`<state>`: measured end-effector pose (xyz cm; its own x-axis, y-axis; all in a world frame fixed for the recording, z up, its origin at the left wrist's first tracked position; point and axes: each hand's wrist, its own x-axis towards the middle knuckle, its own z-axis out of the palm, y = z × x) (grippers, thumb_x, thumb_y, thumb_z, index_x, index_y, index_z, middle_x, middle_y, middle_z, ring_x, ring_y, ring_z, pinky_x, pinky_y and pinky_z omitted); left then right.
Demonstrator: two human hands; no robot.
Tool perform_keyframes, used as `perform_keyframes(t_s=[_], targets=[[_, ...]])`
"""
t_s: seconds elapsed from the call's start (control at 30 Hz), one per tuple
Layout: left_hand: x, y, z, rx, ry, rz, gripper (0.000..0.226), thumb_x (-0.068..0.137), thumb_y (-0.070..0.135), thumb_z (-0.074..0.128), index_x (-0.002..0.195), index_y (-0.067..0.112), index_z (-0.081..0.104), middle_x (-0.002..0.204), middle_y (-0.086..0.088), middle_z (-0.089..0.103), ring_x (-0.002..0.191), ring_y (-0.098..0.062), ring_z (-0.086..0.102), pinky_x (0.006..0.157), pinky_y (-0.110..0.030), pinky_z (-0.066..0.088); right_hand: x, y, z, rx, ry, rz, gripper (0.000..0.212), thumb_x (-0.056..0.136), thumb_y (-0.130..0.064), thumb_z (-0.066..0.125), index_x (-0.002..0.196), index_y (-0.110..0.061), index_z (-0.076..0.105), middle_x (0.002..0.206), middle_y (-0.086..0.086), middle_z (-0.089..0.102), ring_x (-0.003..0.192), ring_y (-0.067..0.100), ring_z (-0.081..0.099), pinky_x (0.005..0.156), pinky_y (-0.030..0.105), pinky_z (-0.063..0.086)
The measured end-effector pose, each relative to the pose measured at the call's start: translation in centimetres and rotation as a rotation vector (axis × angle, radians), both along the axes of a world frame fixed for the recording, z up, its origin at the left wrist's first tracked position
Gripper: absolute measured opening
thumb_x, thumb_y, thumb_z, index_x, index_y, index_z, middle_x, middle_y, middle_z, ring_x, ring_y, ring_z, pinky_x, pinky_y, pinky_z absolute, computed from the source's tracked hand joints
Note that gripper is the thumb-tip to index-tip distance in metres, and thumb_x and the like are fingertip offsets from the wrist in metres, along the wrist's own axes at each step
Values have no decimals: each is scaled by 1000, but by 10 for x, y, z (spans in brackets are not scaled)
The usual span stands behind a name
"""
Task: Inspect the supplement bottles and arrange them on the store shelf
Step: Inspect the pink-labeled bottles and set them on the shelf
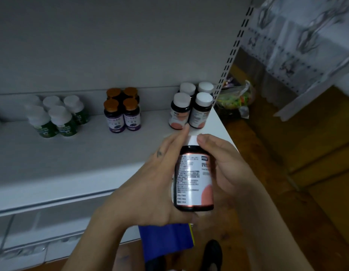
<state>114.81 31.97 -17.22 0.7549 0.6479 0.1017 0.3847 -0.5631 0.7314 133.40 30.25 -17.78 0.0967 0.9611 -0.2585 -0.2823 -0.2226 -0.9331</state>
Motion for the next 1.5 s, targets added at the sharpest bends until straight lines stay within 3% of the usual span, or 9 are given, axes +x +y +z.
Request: perform_keyframes(t_s=[0.07, 0.13, 0.33, 0.43, 0.5, 0.97, 1.17, 1.33, 1.5], targets=[[5, 0, -6, 50, 14, 36, 140, 53, 56, 88, 150, 43, -12, 147, 28, 6, 134, 5, 26, 107, -12, 29, -4, -2, -7, -34, 58, -13, 63, 80, -48, 74, 118, 1, 62, 118, 32, 62, 110, 46, 60, 106, 64, 38], [9, 1, -14, 100, 16, 85, 134, 53, 55, 87, 151, 40, -3, 145, 24, 10, 132, 1, 28, 102, -10, 31, -4, -1, -13, -92, 77, 15, 51, 91, -45, 62, 122, -5, 63, 120, 24, 65, 116, 39, 62, 104, 54, 45], [5, 2, -22, 59, -114, 191, 132, 50, 56, 85, 143, 55, -8, 141, 35, 5, 135, 4, 21, 107, -13, 26, 4, -11, -24, -101, 221, 254, 32, 82, -21, 59, 109, -13, 72, 108, 13, 72, 100, 24, 70, 79, 32, 58], [5, -2, -19, 17, -156, 194, 135, 50, 55, 87, 138, 60, -15, 138, 44, -2, 141, 1, 18, 113, -23, 28, 4, -10, -26, -34, 206, 297, 38, 69, -31, 78, 105, -17, 77, 108, 12, 72, 103, 25, 69, 83, 34, 57], [2, -3, -19, -5, -161, 192, 138, 50, 52, 90, 138, 59, -17, 140, 44, -5, 141, 7, 12, 113, -14, 21, 4, -8, -28, -9, 233, 325, 54, 60, -38, 86, 109, -17, 75, 111, 13, 71, 106, 27, 67, 88, 38, 56], [4, -9, -17, -9, -197, 214, 131, 52, 59, 82, 148, 49, -6, 141, 42, 1, 127, 17, 26, 89, 5, 31, 8, -15, -34, -63, 546, 369, 66, 68, -20, 82, 129, -6, 62, 131, 25, 58, 120, 40, 57, 104, 54, 44], [0, -9, -21, -21, -156, 215, 142, 52, 60, 84, 145, 50, -22, 145, 42, -13, 132, 18, 17, 98, -3, 28, 4, -20, -27, -40, 344, 285, 51, 67, -17, 78, 117, -16, 69, 117, 13, 70, 108, 27, 68, 87, 38, 57], [2, -12, -15, -13, -183, 215, 137, 52, 63, 76, 146, 47, -23, 153, 27, -5, 133, 4, 33, 100, -29, 48, 1, -23, -17, 18, 11, 322, 51, 77, -12, 67, 127, -13, 57, 121, 12, 68, 115, 30, 63, 100, 43, 51], [3, -13, -12, 3, -234, 215, 131, 54, 59, 77, 146, 50, -16, 145, 33, 6, 123, 10, 39, 90, -12, 48, 0, -25, -13, 5, 1, 323, 58, 72, -20, 74, 127, -13, 56, 120, 10, 69, 114, 28, 64, 96, 38, 54]])
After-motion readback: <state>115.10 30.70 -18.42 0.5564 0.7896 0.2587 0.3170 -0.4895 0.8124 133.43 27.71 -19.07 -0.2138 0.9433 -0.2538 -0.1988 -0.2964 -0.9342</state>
